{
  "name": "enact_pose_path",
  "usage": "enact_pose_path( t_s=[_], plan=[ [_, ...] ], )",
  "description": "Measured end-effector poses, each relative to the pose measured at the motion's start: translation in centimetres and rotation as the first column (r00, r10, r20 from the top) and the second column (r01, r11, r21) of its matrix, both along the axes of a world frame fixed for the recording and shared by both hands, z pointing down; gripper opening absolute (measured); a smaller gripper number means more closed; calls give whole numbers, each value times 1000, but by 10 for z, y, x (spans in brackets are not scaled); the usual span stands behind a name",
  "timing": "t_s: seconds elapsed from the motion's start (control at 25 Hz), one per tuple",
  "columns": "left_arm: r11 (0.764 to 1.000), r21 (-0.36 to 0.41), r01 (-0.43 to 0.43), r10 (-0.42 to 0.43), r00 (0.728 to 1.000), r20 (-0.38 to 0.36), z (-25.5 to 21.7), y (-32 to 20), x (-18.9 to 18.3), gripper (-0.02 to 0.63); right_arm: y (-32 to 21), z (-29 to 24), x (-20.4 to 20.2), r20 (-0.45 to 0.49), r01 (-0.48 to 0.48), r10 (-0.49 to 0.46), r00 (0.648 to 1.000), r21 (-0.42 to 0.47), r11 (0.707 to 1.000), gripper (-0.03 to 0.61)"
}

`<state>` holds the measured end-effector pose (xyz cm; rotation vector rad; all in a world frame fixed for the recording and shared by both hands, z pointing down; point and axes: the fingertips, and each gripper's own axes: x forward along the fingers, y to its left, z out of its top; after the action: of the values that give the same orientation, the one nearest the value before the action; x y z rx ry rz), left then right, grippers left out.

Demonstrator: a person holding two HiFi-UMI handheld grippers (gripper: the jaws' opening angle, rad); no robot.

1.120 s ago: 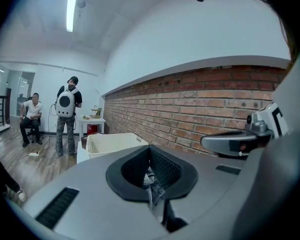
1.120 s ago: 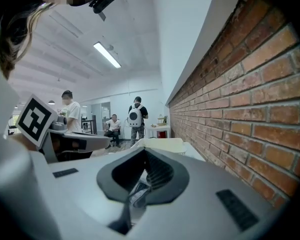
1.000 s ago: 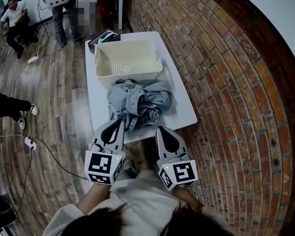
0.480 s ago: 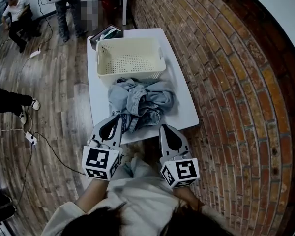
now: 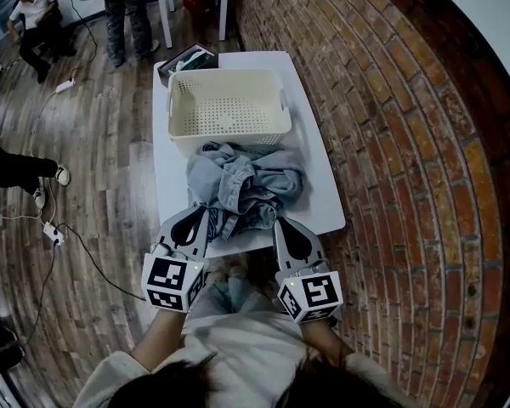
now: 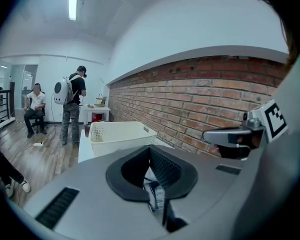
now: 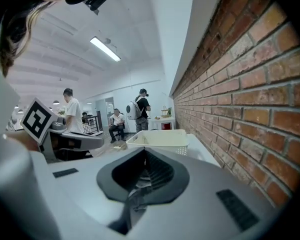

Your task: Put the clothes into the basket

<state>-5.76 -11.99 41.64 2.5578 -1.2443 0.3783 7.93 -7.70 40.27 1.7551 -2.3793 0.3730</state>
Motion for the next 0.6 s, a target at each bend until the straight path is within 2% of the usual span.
enact_pose_path(
  t_s=[0.2, 0.44, 0.6],
  plan=[
    [999, -33, 8, -8, 1000, -6, 13, -14, -1, 6, -16, 11, -2, -22, 52, -52, 998, -10, 999, 5],
    [998, -57, 26, -25, 999, 24, 31, -30, -1, 6, -36, 29, -1, -49, 76, -78, 996, -28, 997, 5],
    [997, -73, 40, -37, 998, 47, 41, -40, 1, 6, -47, 35, 1, -21, 85, -86, 996, -39, 996, 5]
  ],
)
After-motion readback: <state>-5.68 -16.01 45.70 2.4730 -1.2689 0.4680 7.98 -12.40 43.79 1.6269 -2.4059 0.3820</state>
